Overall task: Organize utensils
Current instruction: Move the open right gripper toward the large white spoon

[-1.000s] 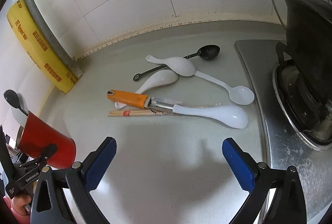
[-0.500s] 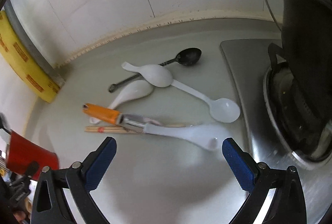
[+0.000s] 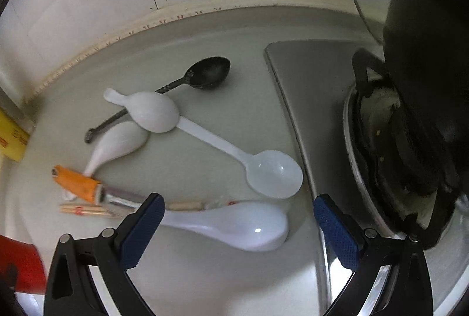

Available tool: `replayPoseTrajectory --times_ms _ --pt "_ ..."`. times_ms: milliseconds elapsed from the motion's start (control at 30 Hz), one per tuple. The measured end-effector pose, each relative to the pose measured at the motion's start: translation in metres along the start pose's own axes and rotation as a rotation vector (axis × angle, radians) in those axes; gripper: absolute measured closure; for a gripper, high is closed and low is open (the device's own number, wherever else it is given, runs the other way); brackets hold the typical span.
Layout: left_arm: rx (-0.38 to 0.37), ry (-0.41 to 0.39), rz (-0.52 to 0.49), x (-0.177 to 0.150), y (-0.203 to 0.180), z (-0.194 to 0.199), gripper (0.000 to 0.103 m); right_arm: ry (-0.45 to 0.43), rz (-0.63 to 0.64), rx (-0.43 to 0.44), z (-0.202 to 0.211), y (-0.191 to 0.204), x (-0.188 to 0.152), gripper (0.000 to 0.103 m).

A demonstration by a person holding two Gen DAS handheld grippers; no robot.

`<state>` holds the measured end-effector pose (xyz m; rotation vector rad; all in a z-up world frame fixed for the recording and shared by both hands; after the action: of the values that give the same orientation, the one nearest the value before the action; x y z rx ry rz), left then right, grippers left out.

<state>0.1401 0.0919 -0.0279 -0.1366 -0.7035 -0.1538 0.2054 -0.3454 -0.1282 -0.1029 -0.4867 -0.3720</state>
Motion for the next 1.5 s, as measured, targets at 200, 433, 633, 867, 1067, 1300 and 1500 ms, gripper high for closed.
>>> replayPoseTrajectory --times_ms 200,433,633,867,1067,1300,1500 --pt "0.004 0.004 -0.008 0.002 0.001 -0.001 0.013 0.006 0.077 -0.026 -0.002 0.012 -0.004 0.001" --pt "0.003 0.015 -0.023 0.004 -0.004 -0.006 0.013 0.023 0.188 -0.013 -0.002 0.028 -0.024 0.009" --pt "0.0 0.027 -0.033 0.006 -0.004 -0.013 0.013 -0.003 0.144 0.028 0.009 0.021 -0.025 0.009" --pt "-0.003 0.036 -0.04 0.007 -0.004 -0.02 0.013 -0.031 0.104 -0.057 0.012 0.011 0.004 0.009" --pt "-0.003 0.04 -0.048 0.007 -0.007 -0.022 0.013 0.005 0.153 -0.085 0.001 0.013 0.005 0.009" --pt "-0.002 0.042 -0.05 0.005 -0.007 -0.025 0.013 0.017 0.222 -0.053 0.01 0.028 -0.023 0.009" --pt "-0.004 0.043 -0.049 0.003 -0.008 -0.027 0.013 0.028 0.261 -0.037 0.019 0.029 -0.046 0.009"
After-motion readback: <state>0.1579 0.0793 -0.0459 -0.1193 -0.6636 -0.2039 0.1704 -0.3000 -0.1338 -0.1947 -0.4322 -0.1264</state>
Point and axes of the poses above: each gripper's, at about its wrist camera, not at the fingertips, and z roughly against the way its jaws point, y to its left, x to its top, the point moved 4 cm from there along -z, roughly the way its jaws point, and after that the axes turned 6 degrees about z, right-handed, at the moved point
